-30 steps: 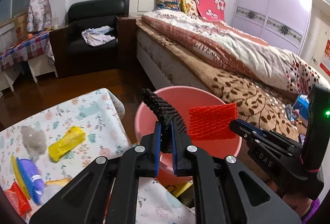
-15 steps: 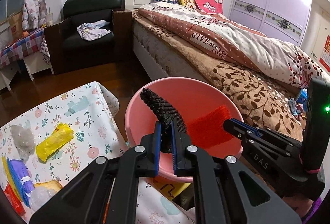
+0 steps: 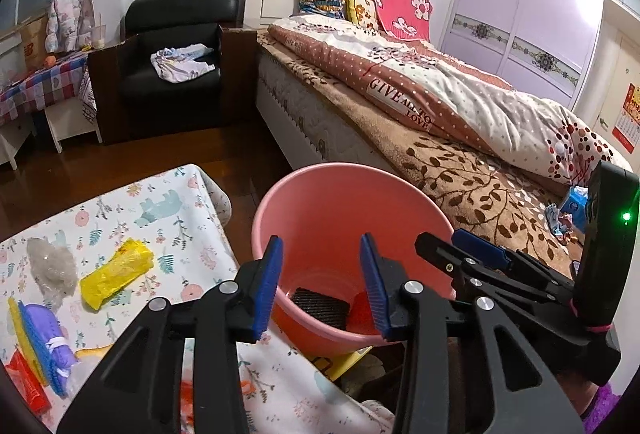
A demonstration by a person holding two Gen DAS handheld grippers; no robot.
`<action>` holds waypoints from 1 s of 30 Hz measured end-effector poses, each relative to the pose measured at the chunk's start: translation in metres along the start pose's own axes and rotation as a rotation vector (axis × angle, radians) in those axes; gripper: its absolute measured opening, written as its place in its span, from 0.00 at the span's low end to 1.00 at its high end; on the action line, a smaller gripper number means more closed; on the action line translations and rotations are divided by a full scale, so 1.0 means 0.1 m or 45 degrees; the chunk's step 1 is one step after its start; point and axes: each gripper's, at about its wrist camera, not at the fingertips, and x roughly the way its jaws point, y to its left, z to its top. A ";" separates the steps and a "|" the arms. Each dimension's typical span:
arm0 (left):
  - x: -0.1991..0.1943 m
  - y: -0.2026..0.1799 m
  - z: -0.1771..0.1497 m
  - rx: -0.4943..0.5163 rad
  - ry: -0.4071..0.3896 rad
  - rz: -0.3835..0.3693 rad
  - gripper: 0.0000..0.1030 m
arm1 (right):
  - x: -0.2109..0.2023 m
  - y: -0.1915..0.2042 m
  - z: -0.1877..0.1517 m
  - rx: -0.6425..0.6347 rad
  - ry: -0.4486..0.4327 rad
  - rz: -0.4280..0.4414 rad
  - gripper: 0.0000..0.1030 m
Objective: Collect trash
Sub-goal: 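Carry both mesh sleeves over the pink bucket and open both grippers, then return both grippers to the table toward the plastic bag and crumpled wrapper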
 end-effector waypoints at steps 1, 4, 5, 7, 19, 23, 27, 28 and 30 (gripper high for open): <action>-0.03 0.01 -0.01 -0.004 -0.005 0.009 0.39 | -0.02 0.01 0.00 -0.001 -0.004 0.004 0.53; -0.16 0.07 -0.01 -0.035 -0.031 0.047 0.39 | -0.10 0.10 -0.01 -0.013 -0.024 0.026 0.53; -0.20 0.10 -0.02 -0.043 -0.042 0.056 0.39 | -0.12 0.13 -0.01 -0.017 -0.031 0.032 0.53; -0.31 0.14 -0.02 -0.053 -0.067 0.070 0.39 | -0.18 0.18 -0.02 -0.030 -0.049 0.049 0.53; -0.98 0.43 -0.20 -0.076 -0.126 0.142 0.39 | -0.50 0.56 -0.13 -0.104 -0.068 0.208 0.54; -1.21 0.65 -0.28 -0.119 -0.140 0.197 0.39 | -0.54 0.68 -0.19 -0.125 -0.047 0.250 0.54; -1.40 0.88 -0.37 -0.181 -0.149 0.246 0.39 | -0.53 0.83 -0.25 -0.153 -0.017 0.295 0.54; -1.44 0.93 -0.40 -0.194 -0.147 0.257 0.39 | -0.53 0.88 -0.27 -0.164 -0.007 0.308 0.54; -1.50 1.02 -0.48 -0.212 -0.134 0.272 0.39 | -0.52 0.95 -0.30 -0.180 0.007 0.327 0.54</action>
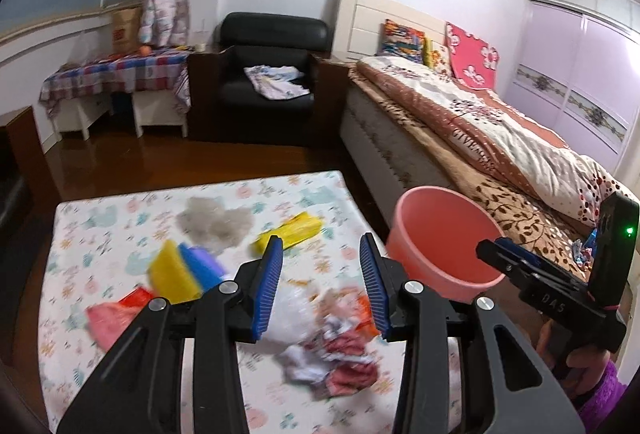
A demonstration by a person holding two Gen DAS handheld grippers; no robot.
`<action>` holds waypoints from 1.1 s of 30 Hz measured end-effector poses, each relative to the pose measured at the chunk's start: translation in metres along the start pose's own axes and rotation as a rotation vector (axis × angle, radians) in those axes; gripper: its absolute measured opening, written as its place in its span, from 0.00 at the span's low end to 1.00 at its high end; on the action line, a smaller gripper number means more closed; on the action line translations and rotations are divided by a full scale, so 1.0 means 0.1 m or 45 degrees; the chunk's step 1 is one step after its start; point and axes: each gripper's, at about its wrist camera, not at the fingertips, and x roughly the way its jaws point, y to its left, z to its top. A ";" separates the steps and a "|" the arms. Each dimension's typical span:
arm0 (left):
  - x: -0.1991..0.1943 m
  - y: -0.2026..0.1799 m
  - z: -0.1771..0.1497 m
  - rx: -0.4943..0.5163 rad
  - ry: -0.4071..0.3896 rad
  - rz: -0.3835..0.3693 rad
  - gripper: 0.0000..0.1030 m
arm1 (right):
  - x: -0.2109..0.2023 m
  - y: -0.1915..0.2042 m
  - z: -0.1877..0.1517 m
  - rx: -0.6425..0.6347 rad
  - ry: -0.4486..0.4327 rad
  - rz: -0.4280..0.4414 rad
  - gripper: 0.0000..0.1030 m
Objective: Collect trash
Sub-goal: 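Return both grippers to the table toward the plastic bag and crumpled wrapper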
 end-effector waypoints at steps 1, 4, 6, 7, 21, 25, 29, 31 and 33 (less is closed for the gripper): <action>-0.02 0.05 -0.04 -0.001 0.007 0.008 0.39 | 0.02 0.04 -0.02 -0.007 0.012 0.015 0.55; -0.06 0.17 -0.16 -0.019 0.030 0.030 0.39 | 0.08 0.15 -0.08 -0.019 0.055 0.060 0.55; -0.05 0.24 -0.25 -0.046 0.060 0.042 0.39 | 0.13 0.19 -0.12 -0.021 0.087 0.094 0.55; -0.04 0.28 -0.29 -0.058 0.073 0.047 0.39 | 0.16 0.23 -0.15 -0.022 0.111 0.119 0.55; 0.51 0.30 -0.49 -0.116 0.232 0.033 0.39 | 0.53 0.58 -0.60 -0.117 0.359 0.247 0.55; 0.71 0.32 -0.49 -0.112 0.262 0.077 0.39 | 0.62 0.63 -0.63 -0.134 0.392 0.258 0.55; 0.86 0.39 -0.53 -0.121 0.295 0.112 0.39 | 0.71 0.66 -0.67 -0.132 0.437 0.276 0.55; 0.90 0.42 -0.57 -0.145 0.311 0.096 0.39 | 0.75 0.68 -0.69 -0.134 0.453 0.281 0.55; 0.91 0.41 -0.59 -0.153 0.314 0.077 0.39 | 0.77 0.69 -0.71 -0.136 0.470 0.286 0.55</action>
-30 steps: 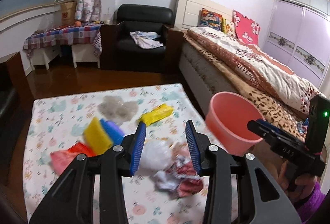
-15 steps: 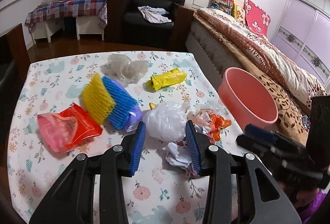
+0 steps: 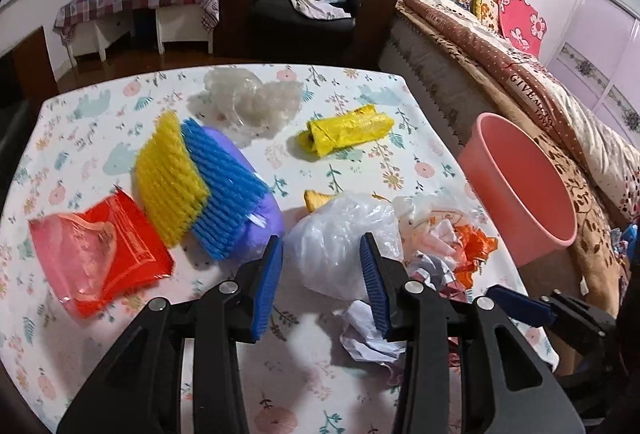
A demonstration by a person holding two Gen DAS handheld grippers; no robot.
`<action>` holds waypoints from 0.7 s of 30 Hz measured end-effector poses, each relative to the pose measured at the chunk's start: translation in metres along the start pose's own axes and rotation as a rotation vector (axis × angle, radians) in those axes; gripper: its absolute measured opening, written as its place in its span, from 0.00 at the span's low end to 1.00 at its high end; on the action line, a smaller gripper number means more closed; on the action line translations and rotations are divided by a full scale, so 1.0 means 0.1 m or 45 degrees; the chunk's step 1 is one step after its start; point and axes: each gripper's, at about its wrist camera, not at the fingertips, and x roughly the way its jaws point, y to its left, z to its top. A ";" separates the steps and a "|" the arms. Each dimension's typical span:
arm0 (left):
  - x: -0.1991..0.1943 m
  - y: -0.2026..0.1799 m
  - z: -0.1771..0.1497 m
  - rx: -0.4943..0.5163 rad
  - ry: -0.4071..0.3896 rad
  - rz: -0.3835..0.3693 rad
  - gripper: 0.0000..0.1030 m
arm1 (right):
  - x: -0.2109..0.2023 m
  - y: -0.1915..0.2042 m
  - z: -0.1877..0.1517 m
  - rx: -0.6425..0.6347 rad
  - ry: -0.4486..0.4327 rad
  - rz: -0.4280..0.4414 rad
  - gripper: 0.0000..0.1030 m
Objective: Collect trash
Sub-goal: 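Return both grippers to the table toward the plastic bag and crumpled wrapper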
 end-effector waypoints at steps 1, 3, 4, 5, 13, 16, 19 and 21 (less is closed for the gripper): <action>0.00 -0.01 -0.01 0.005 -0.003 -0.002 0.39 | 0.03 0.00 0.00 0.001 0.015 0.003 0.55; 0.01 -0.04 -0.03 0.023 -0.015 -0.005 0.39 | 0.06 0.01 -0.02 0.001 0.031 0.006 0.55; 0.01 -0.06 -0.04 0.028 -0.022 -0.003 0.39 | 0.08 0.01 -0.02 0.000 0.040 0.009 0.55; 0.02 -0.07 -0.05 0.034 -0.022 -0.004 0.39 | 0.09 0.02 -0.04 0.000 0.043 0.009 0.55; -0.06 -0.04 -0.06 0.014 -0.061 -0.012 0.21 | 0.15 0.04 -0.06 0.008 0.068 0.016 0.55; -0.15 -0.01 -0.05 0.004 -0.081 -0.020 0.20 | 0.15 0.06 -0.06 -0.001 0.072 0.020 0.55; -0.22 0.01 -0.04 -0.007 -0.100 -0.024 0.20 | 0.16 0.09 -0.07 -0.008 0.079 0.022 0.55; -0.28 0.03 -0.04 -0.016 -0.110 -0.028 0.20 | 0.18 0.09 -0.07 -0.008 0.087 0.021 0.55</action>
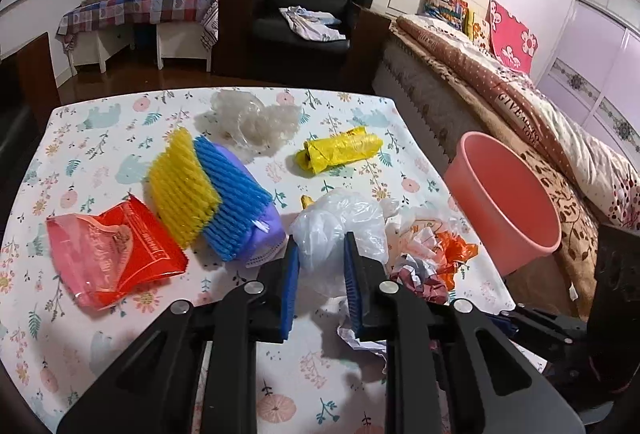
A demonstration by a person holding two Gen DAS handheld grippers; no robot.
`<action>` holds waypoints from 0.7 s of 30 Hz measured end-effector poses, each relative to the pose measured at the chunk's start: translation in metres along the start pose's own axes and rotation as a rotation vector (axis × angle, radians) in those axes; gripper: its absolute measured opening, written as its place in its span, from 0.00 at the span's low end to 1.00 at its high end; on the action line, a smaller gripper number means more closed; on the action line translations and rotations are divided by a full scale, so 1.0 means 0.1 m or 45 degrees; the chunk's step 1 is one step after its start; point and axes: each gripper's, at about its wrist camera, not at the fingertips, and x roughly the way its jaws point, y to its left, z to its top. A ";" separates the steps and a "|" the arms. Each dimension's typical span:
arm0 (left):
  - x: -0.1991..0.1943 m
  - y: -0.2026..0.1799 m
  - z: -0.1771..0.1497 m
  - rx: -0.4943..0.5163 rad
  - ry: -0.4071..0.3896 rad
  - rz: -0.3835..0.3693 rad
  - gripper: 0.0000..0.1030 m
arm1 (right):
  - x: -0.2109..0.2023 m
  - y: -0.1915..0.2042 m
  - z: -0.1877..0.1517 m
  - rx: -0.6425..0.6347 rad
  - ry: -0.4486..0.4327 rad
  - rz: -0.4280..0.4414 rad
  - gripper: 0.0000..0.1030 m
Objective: Collect trash
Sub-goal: 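Return both grippers to the table toward the plastic bag and crumpled wrapper, then grasp the clear plastic bag with the left gripper while the right grasps the crumpled wrapper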
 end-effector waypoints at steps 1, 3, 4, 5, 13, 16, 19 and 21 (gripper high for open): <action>-0.02 0.01 0.00 -0.003 -0.004 -0.002 0.20 | 0.01 0.00 0.00 0.001 0.005 -0.001 0.55; -0.06 0.02 0.00 -0.006 -0.011 -0.004 0.20 | 0.03 0.01 -0.01 0.003 0.014 0.000 0.54; -0.07 0.02 0.00 -0.006 -0.015 -0.004 0.20 | 0.04 0.01 -0.01 0.003 0.022 0.000 0.54; -0.09 0.03 0.00 -0.007 -0.017 -0.005 0.20 | 0.05 0.02 -0.01 0.002 0.027 0.002 0.53; -0.15 0.05 0.01 -0.018 -0.030 0.014 0.20 | 0.09 0.06 -0.04 -0.022 0.056 0.024 0.27; -0.19 0.05 0.02 -0.019 -0.036 0.020 0.20 | 0.05 0.09 -0.04 -0.044 0.038 0.045 0.24; -0.23 0.06 0.04 -0.019 -0.047 0.028 0.20 | -0.01 0.13 -0.05 -0.069 0.009 0.074 0.23; -0.25 0.06 0.05 -0.020 -0.054 0.031 0.20 | -0.07 0.16 -0.05 -0.088 -0.013 0.094 0.23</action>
